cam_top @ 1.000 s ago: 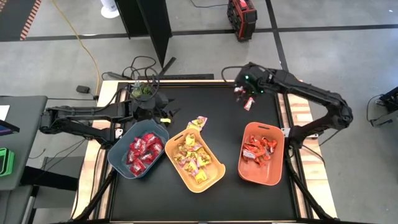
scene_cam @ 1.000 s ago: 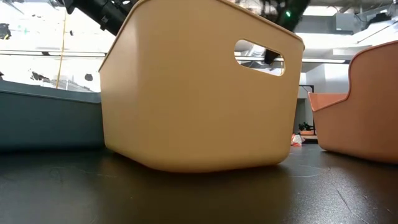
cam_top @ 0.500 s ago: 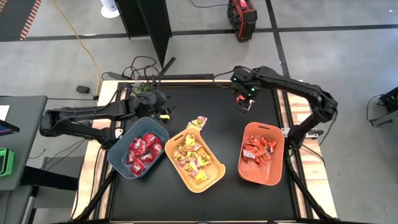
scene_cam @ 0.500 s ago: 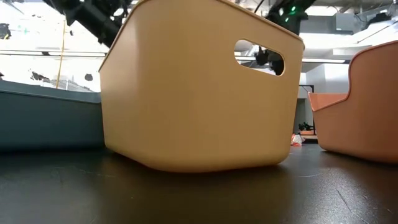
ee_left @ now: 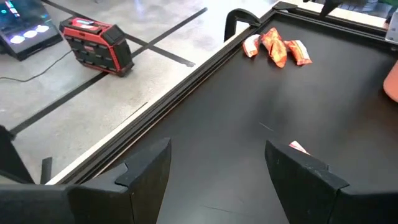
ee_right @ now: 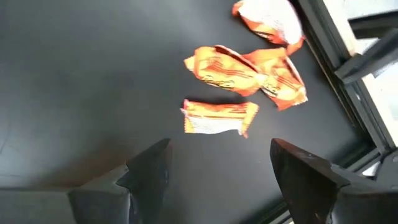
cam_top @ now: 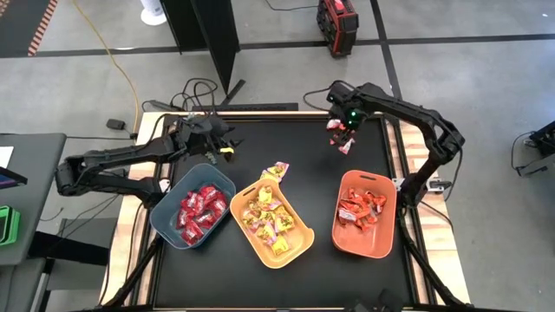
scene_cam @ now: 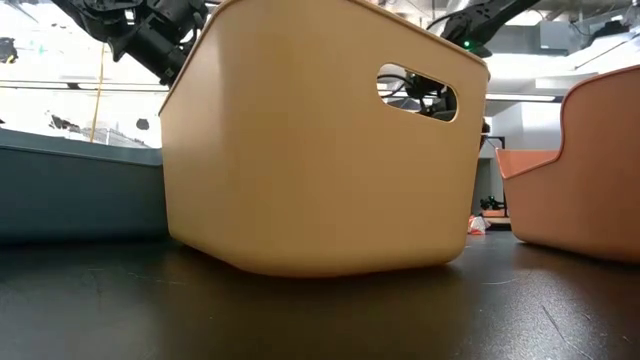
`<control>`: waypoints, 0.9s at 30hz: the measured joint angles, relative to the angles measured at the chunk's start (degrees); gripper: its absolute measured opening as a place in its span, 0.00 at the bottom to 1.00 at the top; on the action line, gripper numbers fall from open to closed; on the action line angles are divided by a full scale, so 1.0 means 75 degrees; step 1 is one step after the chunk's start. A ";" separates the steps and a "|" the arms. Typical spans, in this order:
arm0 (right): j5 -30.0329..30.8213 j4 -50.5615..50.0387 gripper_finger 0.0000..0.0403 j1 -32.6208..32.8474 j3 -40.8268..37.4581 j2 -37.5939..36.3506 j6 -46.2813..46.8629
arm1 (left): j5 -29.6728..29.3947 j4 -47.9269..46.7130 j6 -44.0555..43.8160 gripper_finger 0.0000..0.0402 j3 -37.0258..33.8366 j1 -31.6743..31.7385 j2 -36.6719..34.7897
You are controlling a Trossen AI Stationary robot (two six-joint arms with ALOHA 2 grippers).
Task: Sort candy
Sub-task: Put the orange chocolate into the orange bin
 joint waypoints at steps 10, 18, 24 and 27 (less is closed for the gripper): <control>-0.0256 0.0052 0.71 -0.0142 0.0000 -0.0061 0.0075 | -0.0006 0.0012 0.0254 0.63 0.0000 -0.0003 0.0000; -0.0270 0.0810 0.71 0.0512 0.0000 -0.0560 -0.0120 | -0.0011 0.0235 0.0623 0.63 -0.0003 -0.0003 0.0000; -0.0275 0.1918 0.71 0.0557 0.0000 -0.0655 -0.0275 | 0.1126 0.1518 0.0975 0.63 -0.0003 0.0418 0.0000; -0.0275 0.2355 0.71 0.0547 0.0000 -0.0655 -0.0299 | 0.1460 0.1888 0.0987 0.63 -0.0003 0.0772 0.0000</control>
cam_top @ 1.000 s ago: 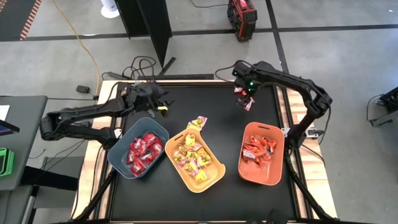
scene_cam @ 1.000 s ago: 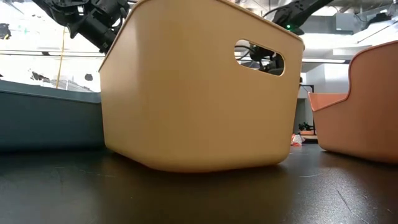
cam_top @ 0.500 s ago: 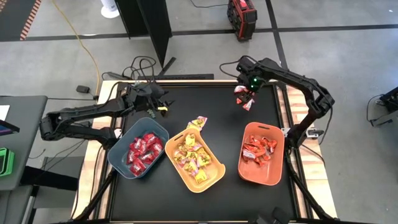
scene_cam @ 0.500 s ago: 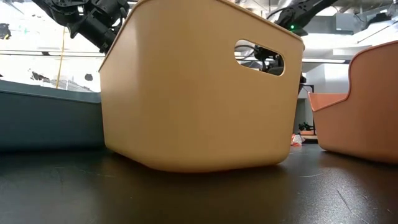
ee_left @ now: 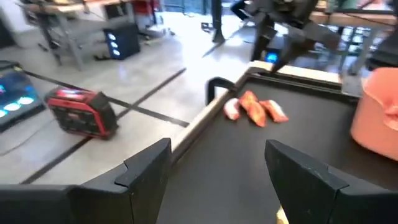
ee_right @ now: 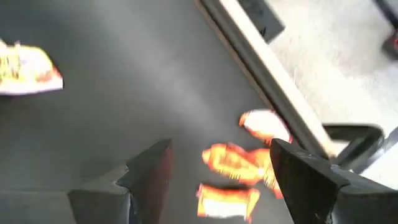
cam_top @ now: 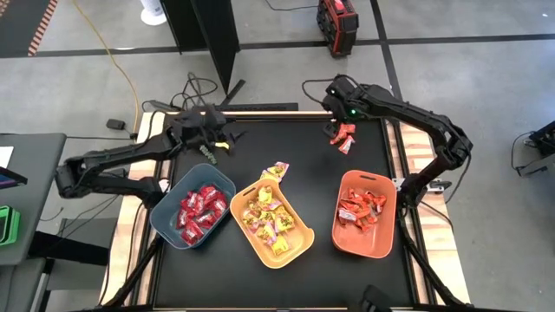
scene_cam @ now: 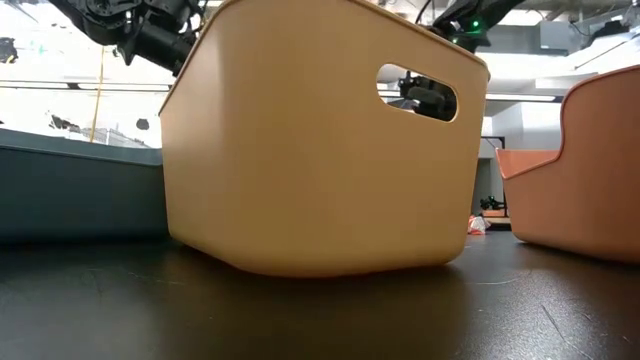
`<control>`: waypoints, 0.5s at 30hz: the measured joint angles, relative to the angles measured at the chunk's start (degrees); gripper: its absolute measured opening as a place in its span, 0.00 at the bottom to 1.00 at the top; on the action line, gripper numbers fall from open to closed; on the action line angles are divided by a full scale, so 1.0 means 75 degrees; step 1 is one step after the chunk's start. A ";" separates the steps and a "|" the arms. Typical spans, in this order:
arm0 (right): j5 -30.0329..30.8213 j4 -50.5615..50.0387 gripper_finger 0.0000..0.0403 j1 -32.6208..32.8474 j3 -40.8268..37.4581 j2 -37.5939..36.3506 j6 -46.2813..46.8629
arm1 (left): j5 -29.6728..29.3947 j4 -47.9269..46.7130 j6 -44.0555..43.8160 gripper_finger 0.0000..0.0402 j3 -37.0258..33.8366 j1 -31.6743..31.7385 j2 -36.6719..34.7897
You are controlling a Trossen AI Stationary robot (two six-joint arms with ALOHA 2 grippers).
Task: Sort candy
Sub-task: Put the orange chocolate into the orange bin
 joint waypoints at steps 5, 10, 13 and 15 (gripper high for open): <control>-0.0188 0.0524 0.71 0.0015 0.0000 0.0000 -0.0687 | 0.0102 0.0556 0.0663 0.63 0.0000 0.0646 0.0239; -0.0410 0.1038 0.71 -0.0104 -0.0003 0.0000 -0.1375 | 0.0693 0.0774 0.1529 0.63 0.0000 0.0963 0.0818; -0.0734 0.1277 0.71 -0.0299 0.0000 0.0000 -0.1540 | 0.1118 0.0874 0.2607 0.63 0.0000 0.1119 0.1209; -0.0772 0.1262 0.71 -0.0397 -0.0003 0.0001 -0.1576 | 0.1207 0.1338 0.2907 0.63 -0.0004 0.1270 0.1524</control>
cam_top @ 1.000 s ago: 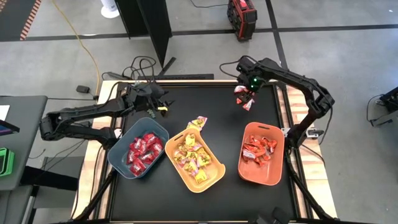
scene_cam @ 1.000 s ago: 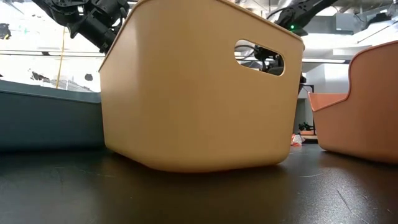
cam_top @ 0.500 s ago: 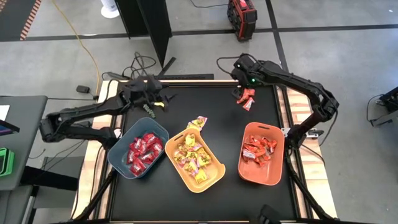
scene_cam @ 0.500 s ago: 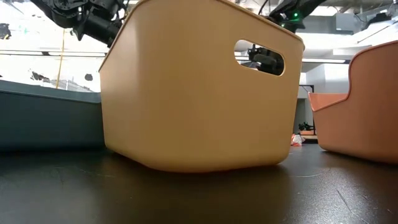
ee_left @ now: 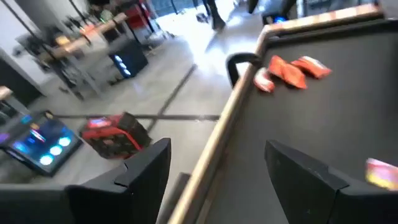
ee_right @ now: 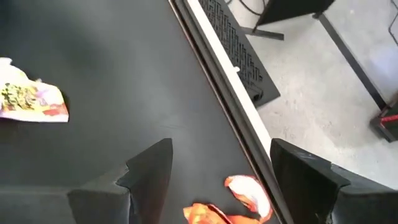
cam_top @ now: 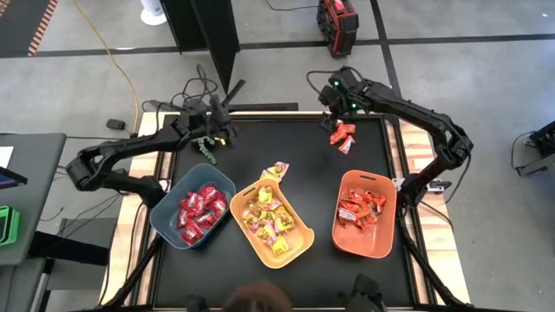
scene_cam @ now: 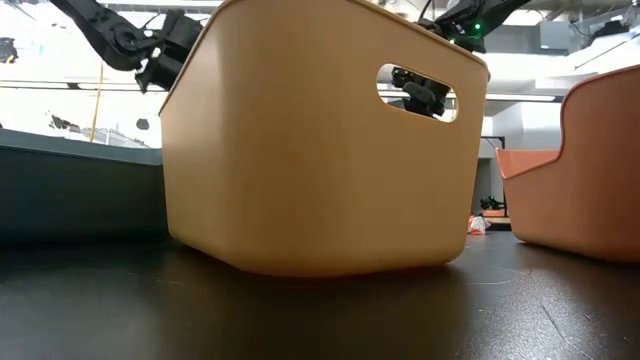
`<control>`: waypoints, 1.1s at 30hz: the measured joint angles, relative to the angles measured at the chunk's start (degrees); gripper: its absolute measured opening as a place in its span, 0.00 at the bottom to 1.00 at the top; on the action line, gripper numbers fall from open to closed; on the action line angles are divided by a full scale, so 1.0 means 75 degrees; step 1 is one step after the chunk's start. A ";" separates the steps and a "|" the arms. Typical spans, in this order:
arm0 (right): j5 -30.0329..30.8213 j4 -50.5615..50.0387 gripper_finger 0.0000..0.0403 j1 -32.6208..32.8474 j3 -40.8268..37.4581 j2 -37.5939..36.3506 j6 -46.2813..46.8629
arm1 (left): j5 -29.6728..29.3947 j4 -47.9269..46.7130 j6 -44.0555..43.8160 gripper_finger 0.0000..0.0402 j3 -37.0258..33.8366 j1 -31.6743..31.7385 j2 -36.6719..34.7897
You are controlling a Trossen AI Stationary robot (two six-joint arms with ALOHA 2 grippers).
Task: Sort candy
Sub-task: Put the orange chocolate into the orange bin
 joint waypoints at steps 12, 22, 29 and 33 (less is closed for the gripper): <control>-0.0519 0.0594 0.71 -0.0687 0.0000 0.0001 -0.0155 | 0.0533 0.0526 -0.0050 0.63 0.0313 0.0432 0.0615; -0.0600 0.1590 0.71 -0.0855 0.0000 0.0001 -0.0691 | -0.0776 0.0967 -0.1038 0.63 0.0319 0.0438 0.0614; -0.0592 0.0993 0.71 -0.0916 0.0000 -0.0037 0.1347 | -0.2905 0.1007 -0.2276 0.63 0.0436 0.0440 0.0609; -0.0575 0.0696 0.71 -0.0899 0.0002 -0.0036 0.1918 | -0.3455 0.0523 -0.2260 0.63 0.0581 0.0444 0.0609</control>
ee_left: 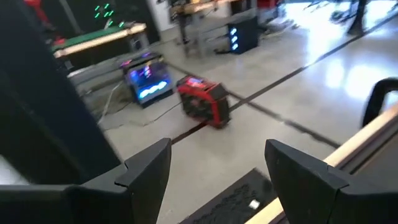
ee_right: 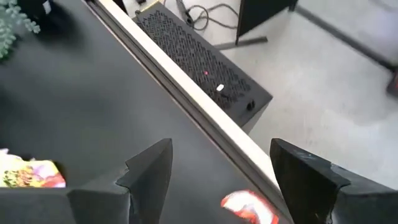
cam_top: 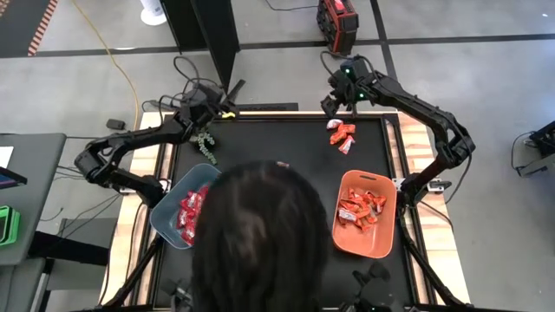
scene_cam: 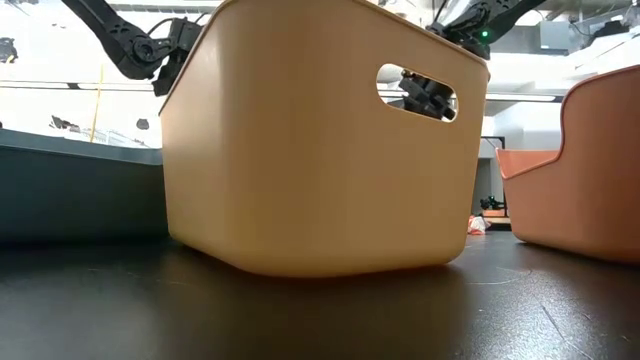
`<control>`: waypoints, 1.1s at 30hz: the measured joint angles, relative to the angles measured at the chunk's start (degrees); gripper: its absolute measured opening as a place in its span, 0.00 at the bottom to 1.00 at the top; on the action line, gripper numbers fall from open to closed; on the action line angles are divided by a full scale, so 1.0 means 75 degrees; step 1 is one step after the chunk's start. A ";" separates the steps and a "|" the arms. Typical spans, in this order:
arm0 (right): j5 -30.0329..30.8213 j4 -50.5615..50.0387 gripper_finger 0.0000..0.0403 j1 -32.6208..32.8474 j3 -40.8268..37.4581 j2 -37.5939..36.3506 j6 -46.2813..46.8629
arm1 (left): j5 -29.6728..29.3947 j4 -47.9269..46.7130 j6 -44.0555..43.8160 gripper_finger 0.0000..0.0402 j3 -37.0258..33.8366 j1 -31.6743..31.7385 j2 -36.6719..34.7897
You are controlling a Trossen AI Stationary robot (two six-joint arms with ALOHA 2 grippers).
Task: Sort candy
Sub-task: Put the orange chocolate into the orange bin
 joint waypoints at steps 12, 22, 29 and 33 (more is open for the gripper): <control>0.0438 -0.0960 0.71 -0.0054 0.0001 0.0006 -0.0518 | -0.0016 -0.0511 -0.0676 0.63 0.0018 0.0557 0.0000; 0.0296 -0.2230 0.71 -0.0129 0.0006 0.0126 0.0544 | 0.0251 -0.0480 -0.0804 0.63 0.0018 0.0755 0.0000; -0.0933 -0.3877 0.71 -0.0549 0.0004 0.0715 0.1215 | 0.0389 0.0077 -0.1538 0.63 0.0018 0.0737 0.0000; -0.0964 -0.4177 0.71 -0.0593 0.0004 0.1200 0.1424 | 0.0400 0.0235 -0.2571 0.63 0.0015 0.0642 0.0000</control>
